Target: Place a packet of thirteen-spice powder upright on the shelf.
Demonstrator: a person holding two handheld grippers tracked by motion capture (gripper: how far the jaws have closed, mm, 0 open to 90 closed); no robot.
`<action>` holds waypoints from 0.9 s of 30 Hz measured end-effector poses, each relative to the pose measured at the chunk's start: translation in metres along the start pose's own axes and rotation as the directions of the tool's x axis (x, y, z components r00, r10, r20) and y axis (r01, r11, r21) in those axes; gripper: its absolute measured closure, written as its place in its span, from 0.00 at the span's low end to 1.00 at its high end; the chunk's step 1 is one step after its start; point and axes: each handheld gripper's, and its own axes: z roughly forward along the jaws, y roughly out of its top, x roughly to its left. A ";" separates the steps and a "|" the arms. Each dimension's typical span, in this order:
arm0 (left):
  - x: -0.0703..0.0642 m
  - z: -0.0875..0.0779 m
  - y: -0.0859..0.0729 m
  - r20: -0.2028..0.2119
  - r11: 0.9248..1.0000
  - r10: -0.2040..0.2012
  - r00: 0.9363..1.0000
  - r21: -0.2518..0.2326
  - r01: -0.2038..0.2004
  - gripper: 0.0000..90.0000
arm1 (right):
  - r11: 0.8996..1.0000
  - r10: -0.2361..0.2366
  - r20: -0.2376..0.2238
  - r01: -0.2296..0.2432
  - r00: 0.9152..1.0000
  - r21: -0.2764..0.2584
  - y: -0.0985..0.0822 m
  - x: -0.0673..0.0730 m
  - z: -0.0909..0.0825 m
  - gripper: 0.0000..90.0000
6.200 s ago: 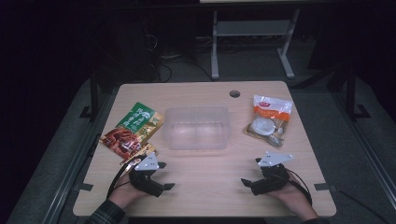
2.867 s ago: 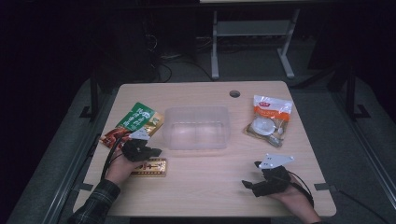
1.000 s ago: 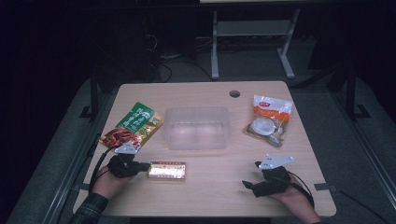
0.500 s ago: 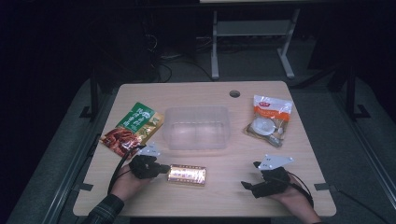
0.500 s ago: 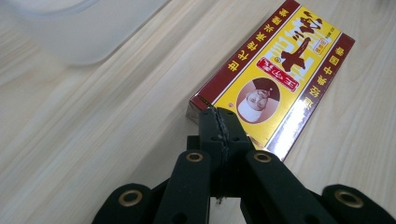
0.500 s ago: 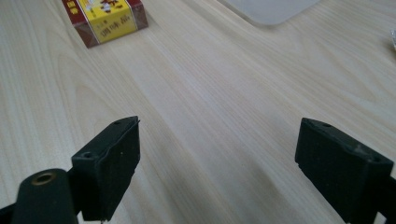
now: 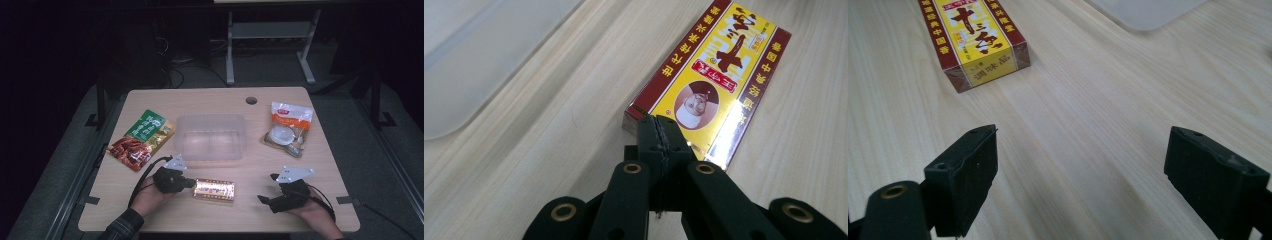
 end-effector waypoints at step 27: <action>0.015 -0.039 -0.043 -0.087 0.995 -0.064 0.994 -0.076 0.057 0.41 | 0.978 -0.195 -0.247 0.206 0.949 0.018 0.060 0.026 0.044 0.15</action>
